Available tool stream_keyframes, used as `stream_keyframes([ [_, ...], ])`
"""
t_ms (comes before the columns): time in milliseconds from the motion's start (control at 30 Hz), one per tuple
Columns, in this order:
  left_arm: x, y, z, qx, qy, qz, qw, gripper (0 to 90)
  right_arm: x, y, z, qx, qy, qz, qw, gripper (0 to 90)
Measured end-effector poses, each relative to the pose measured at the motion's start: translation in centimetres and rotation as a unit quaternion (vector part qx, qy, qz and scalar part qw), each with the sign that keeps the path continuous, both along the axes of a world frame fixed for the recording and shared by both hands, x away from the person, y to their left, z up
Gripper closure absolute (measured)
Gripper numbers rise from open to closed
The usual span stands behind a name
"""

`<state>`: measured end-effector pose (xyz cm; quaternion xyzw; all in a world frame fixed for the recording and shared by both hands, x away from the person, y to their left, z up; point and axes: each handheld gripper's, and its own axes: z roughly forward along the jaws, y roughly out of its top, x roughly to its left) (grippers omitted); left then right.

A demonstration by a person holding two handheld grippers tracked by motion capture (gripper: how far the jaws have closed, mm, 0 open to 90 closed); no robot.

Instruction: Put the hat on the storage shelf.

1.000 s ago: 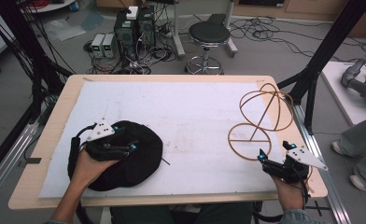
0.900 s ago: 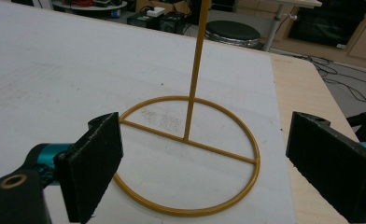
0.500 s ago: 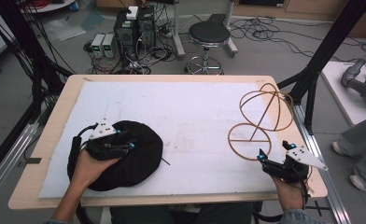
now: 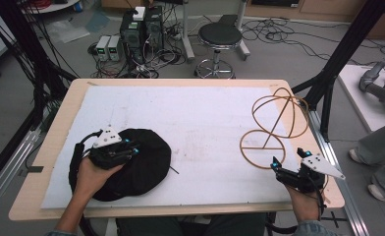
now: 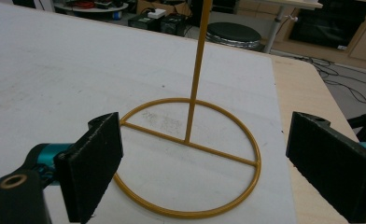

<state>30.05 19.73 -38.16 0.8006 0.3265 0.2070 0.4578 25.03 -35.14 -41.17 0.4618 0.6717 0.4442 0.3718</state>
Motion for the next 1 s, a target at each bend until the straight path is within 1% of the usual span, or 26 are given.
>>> stream_keyframes([
  [67,-0.1,0.0,0.3,-0.003,-0.009,-0.004,0.9999,74.6,0.0,0.0,0.0,0.004,-0.001,-0.001,1.0000,10.6],
  [133,-0.3,0.1,0.9,-0.003,-0.023,-0.011,0.9997,74.9,0.0,-0.1,0.0,0.002,-0.003,-0.002,1.0000,10.6],
  [200,-0.4,0.2,1.2,-0.003,-0.029,-0.013,0.9995,75.2,0.0,-0.1,0.0,0.003,-0.001,-0.003,1.0000,10.6],
  [267,-0.4,0.3,1.4,-0.005,-0.030,-0.015,0.9994,75.3,0.0,-0.1,0.0,0.003,-0.002,-0.003,1.0000,10.6],
  [300,-0.4,0.4,1.5,-0.009,-0.034,-0.014,0.9993,75.3,-0.1,-0.1,0.0,0.003,-0.001,-0.003,1.0000,10.6],
  [333,-0.5,0.5,1.6,-0.011,-0.036,-0.018,0.9991,75.3,-0.1,-0.1,0.0,0.003,-0.001,-0.004,1.0000,10.6],
  [367,-0.5,0.7,1.9,-0.014,-0.042,-0.019,0.9989,75.3,0.0,-0.1,0.1,0.003,-0.004,-0.004,1.0000,10.6],
  [400,-0.5,0.7,1.9,-0.014,-0.042,-0.019,0.9989,75.3,-0.1,-0.1,0.1,0.003,-0.003,-0.004,1.0000,10.6],
  [467,-0.5,1.2,2.4,-0.026,-0.047,-0.026,0.9982,75.2,-0.1,-0.2,0.1,0.003,-0.003,-0.004,1.0000,10.6],
  [500,-0.5,1.2,2.4,-0.026,-0.047,-0.026,0.9982,75.3,-0.1,-0.2,0.1,0.003,-0.003,-0.003,1.0000,10.7],
  [533,-0.4,1.6,2.7,-0.034,-0.055,-0.030,0.9974,75.2,-0.1,-0.2,0.1,0.004,-0.002,-0.003,1.0000,10.7],
  [600,-0.4,1.8,2.9,-0.042,-0.059,-0.032,0.9969,75.2,-0.1,-0.2,0.1,0.003,-0.003,-0.003,1.0000,10.6],
  [633,-0.4,1.8,2.9,-0.042,-0.059,-0.032,0.9969,75.2,-0.1,-0.2,0.1,0.002,-0.003,-0.002,1.0000,10.6],
  [667,-0.2,2.1,3.2,-0.051,-0.063,-0.033,0.9961,75.2,-0.1,-0.2,0.1,0.003,-0.004,-0.004,1.0000,10.7],
  [700,-0.2,2.1,3.2,-0.051,-0.063,-0.033,0.9961,75.2,-0.1,-0.2,0.1,0.004,-0.004,-0.004,1.0000,10.6],
  [733,0.0,2.2,3.4,-0.058,-0.064,-0.033,0.9957,75.2,0.0,-0.1,0.1,0.004,-0.004,-0.003,1.0000,10.6],
  [767,0.3,2.3,3.8,-0.060,-0.069,-0.035,0.9952,75.2,0.0,-0.1,0.1,0.004,-0.004,-0.003,1.0000,10.7],
  [800,0.3,2.3,3.8,-0.060,-0.069,-0.035,0.9952,75.2,0.0,-0.1,0.1,0.004,-0.005,-0.003,1.0000,10.6],
  [867,0.6,2.5,4.4,-0.067,-0.074,-0.040,0.9942,75.2,0.0,-0.1,0.1,0.004,0.001,-0.003,1.0000,10.7],
  [933,0.9,2.6,5.0,-0.077,-0.079,-0.043,0.9930,75.2,0.1,-0.1,0.0,0.004,-0.003,-0.002,1.0000,10.7],
  [1000,1.4,2.8,5.8,-0.079,-0.087,-0.048,0.9919,75.2,0.1,-0.1,0.0,0.004,-0.003,-0.002,1.0000,10.6],
])
